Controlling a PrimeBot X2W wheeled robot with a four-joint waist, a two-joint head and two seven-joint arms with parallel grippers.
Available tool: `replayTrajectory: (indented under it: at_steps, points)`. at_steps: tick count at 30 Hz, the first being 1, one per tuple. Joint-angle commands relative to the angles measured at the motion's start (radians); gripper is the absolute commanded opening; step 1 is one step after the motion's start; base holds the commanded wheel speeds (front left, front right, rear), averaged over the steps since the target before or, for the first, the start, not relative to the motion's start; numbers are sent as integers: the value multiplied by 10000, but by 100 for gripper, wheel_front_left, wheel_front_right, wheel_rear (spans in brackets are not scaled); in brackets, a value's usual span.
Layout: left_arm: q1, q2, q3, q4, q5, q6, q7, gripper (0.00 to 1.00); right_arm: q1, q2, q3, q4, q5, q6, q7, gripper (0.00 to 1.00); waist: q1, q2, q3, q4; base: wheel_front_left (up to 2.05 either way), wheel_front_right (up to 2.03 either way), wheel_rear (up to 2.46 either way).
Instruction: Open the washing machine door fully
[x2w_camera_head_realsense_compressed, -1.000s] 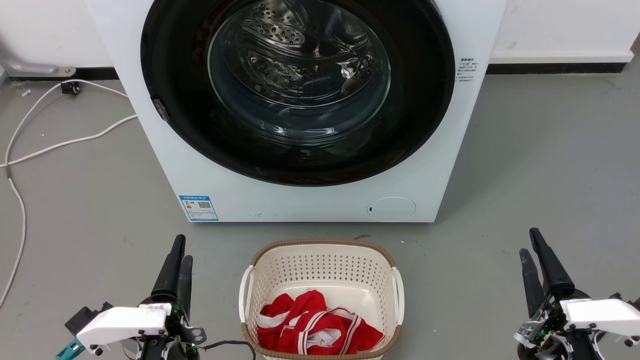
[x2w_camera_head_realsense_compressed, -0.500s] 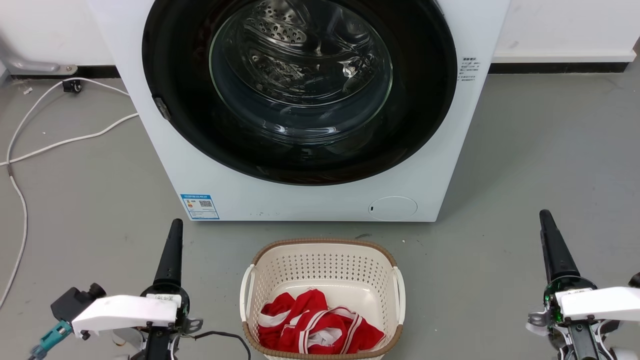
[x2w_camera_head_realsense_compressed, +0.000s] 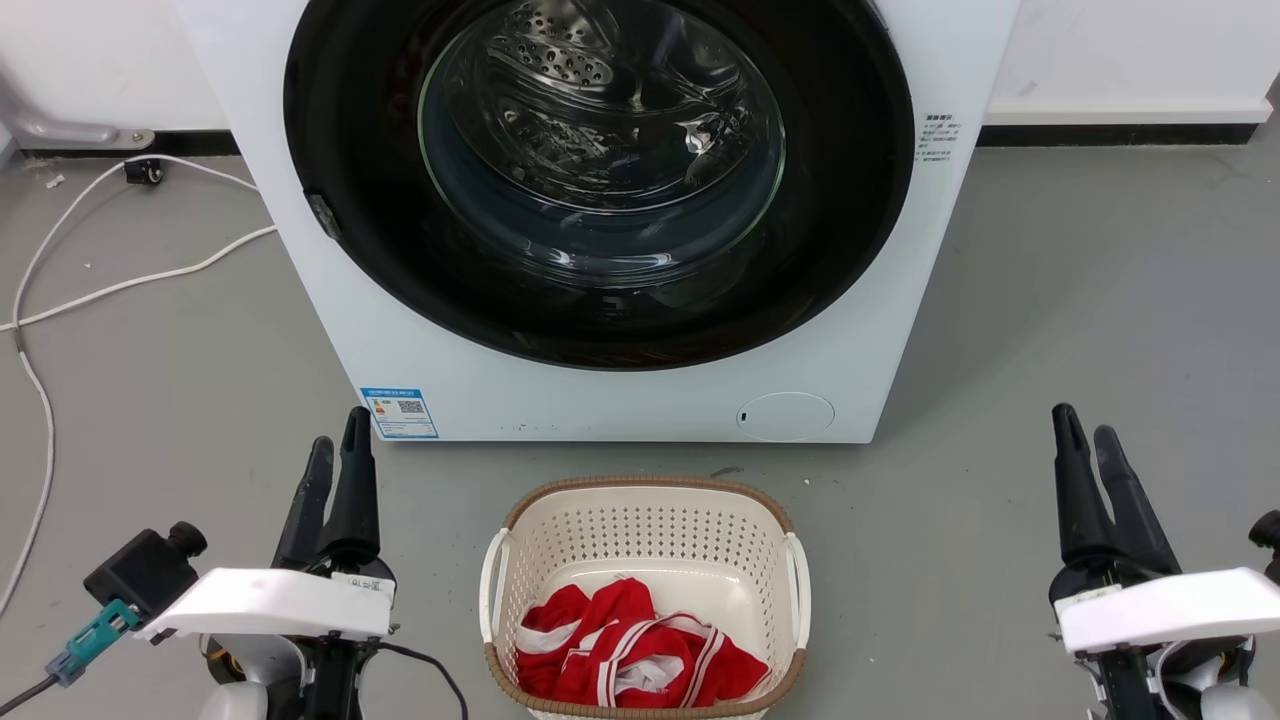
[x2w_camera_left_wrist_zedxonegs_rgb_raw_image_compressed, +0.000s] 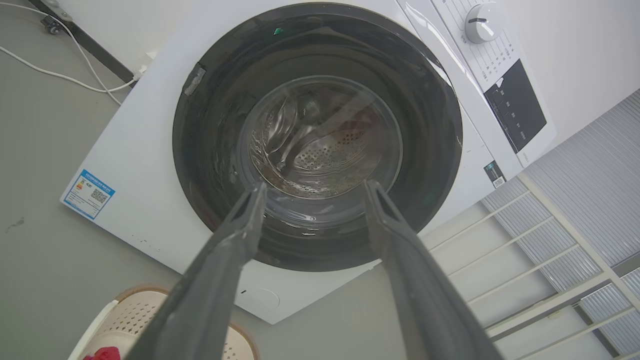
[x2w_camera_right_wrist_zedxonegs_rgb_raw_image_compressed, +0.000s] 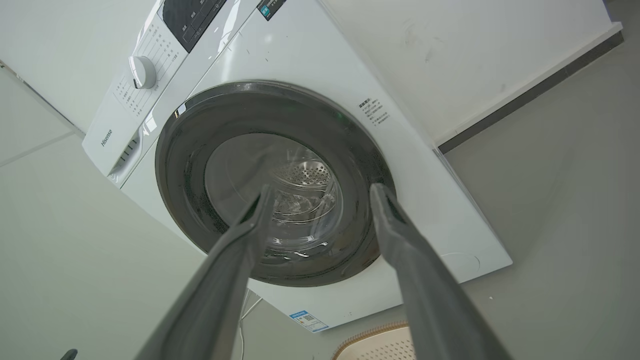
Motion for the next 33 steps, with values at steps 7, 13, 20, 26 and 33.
replayTrajectory:
  at_steps: [7, 13, 20, 26, 33]
  points:
    - [-243, 310, -217, -128, 1847, -25, -308, 100, 153, -1, 16, -231, -1862, 0, -249, 100, -1, -1, -20, -16, 0, 0, 0]
    - [-151, 420, -360, -90, 2933, -7, -488, 100, 225, 4, 47, -246, -2838, 0, -227, 100, -1, -1, -34, -18, 0, 0, 0]
    - [-141, 534, -625, -109, 3958, 63, -679, 100, 279, 10, 60, -277, -3810, 0, -187, 100, -1, -1, -46, 7, 0, 0, 0]
    - [-131, 647, -826, -150, 4712, 177, -836, 100, 294, 15, 77, -359, -4571, 0, -160, 100, -1, -1, -55, 9, 0, 0, 0]
    - [-92, 772, -998, -166, 5434, 314, -1012, 100, 366, 21, 90, -428, -5331, -1, -139, 100, -1, -1, -77, 0, 0, 0, 0]
